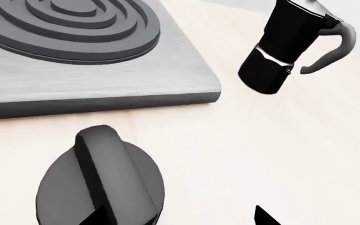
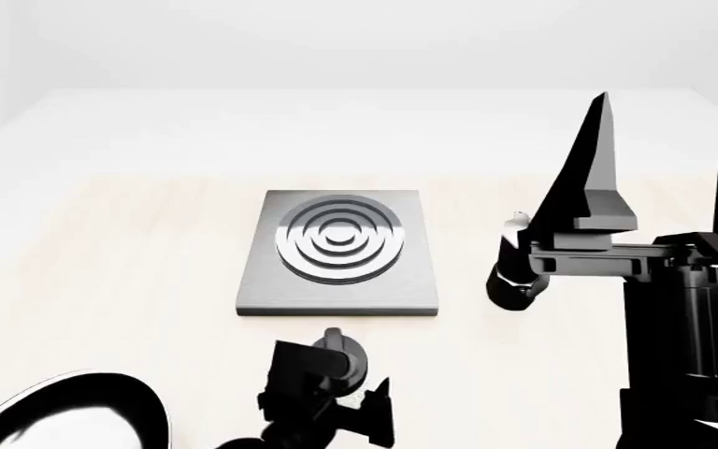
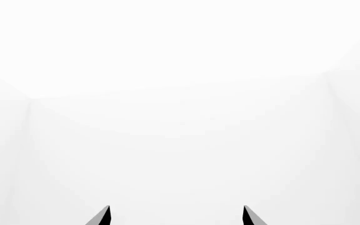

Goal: Turn on the stove and put the moka pot on it.

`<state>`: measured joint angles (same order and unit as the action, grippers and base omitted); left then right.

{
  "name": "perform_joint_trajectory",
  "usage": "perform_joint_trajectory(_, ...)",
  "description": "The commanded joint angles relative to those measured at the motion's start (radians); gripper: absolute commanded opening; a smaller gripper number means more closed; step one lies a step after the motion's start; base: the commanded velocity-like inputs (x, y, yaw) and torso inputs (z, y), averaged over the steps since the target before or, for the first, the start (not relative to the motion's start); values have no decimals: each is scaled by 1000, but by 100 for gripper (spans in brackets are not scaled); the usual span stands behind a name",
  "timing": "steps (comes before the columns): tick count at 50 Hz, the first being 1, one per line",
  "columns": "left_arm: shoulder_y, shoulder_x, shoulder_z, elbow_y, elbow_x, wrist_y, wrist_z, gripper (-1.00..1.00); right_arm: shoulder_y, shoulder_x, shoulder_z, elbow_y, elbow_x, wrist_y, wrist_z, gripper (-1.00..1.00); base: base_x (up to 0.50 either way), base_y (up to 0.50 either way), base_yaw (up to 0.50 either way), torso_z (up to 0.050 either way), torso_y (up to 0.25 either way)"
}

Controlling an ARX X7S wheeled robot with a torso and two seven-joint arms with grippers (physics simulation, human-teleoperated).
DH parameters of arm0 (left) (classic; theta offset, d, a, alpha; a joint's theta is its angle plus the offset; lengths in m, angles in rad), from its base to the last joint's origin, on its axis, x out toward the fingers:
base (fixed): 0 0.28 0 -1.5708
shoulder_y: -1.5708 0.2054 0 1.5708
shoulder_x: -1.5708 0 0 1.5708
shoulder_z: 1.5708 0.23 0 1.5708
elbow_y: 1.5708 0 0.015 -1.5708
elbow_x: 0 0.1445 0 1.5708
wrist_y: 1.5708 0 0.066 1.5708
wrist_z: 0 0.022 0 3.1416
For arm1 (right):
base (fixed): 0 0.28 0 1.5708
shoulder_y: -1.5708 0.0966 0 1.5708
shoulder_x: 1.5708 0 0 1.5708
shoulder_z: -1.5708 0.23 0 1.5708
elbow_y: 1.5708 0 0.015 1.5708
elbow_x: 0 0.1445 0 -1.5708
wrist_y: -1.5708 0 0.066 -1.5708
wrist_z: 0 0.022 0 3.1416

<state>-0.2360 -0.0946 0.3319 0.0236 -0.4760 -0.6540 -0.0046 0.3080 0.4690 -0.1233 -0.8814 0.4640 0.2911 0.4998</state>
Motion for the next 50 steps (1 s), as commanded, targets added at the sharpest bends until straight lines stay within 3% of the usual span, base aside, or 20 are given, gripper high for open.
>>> perform_joint_trajectory(1, 5, 3, 40, 16, -19, -11, -3, 100, -1, 2, -4, 2, -1, -2, 4, 100, 0, 0, 0, 0, 0)
perform_joint_trajectory(12, -30, 6, 68, 15, -26, -14, -5, 100, -5, 4, -8, 3, -1, -7, 5, 100, 0, 0, 0, 0, 0)
perform_joint_trajectory(28, -280, 22, 50, -73, -39, -64, -34, 100, -17, 11, -1, 12, 3, -21, 5, 100, 0, 0, 0, 0, 0)
perform_joint_trajectory(37, -293, 13, 60, -8, -42, -39, -62, 100, -15, 13, -2, 18, 5, -23, 6, 100, 0, 0, 0, 0, 0)
perform_joint_trajectory(44, -228, -56, 24, 146, 40, 157, -103, 100, -13, 17, 0, 23, 5, -26, 7, 100, 0, 0, 0, 0, 0)
perform_joint_trajectory(50, -179, -157, -20, 394, 187, 319, -181, 100, 0, 18, -6, 23, 6, -13, 12, 100, 0, 0, 0, 0, 0)
